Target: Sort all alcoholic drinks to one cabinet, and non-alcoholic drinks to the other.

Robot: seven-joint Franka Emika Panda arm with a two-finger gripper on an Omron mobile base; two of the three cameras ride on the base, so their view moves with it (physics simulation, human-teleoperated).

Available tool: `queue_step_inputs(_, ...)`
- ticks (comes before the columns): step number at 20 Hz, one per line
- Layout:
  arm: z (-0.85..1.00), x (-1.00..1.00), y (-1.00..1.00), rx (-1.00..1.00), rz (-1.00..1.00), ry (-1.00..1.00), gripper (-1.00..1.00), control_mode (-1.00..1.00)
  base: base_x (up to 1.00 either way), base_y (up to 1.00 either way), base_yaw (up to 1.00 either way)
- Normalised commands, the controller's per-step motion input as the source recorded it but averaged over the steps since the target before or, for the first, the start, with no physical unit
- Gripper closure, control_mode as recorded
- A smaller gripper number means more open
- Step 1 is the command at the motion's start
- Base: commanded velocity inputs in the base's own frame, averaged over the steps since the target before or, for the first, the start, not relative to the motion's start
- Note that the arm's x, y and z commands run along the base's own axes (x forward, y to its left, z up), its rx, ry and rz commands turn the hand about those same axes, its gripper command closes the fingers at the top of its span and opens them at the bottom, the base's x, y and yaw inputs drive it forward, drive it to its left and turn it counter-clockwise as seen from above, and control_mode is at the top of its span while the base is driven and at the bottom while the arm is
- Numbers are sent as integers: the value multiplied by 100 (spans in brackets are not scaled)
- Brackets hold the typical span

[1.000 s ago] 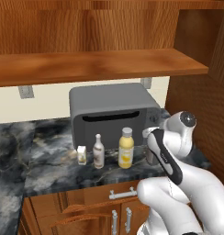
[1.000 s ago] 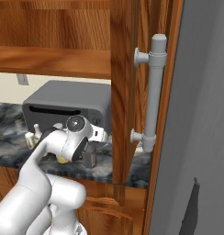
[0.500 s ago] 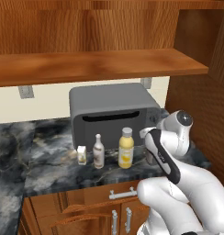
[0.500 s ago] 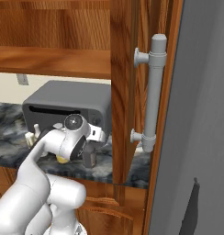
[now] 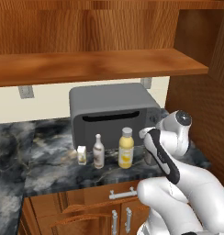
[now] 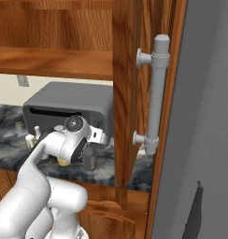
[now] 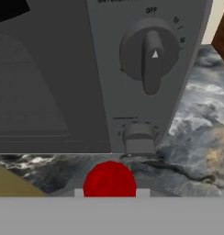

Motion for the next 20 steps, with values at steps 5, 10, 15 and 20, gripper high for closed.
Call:
queue_step_inputs(5,1,0,0,0,0,0,100,-100,0,0,0)
queue_step_inputs(10,23,-6,0,0,0,0,100,-100,0,0,0)
queue_step_inputs(15,40,-33,0,0,0,0,100,-100,0,0,0)
queue_step_inputs(20,59,-43,-1,0,0,0,100,-100,0,0,0)
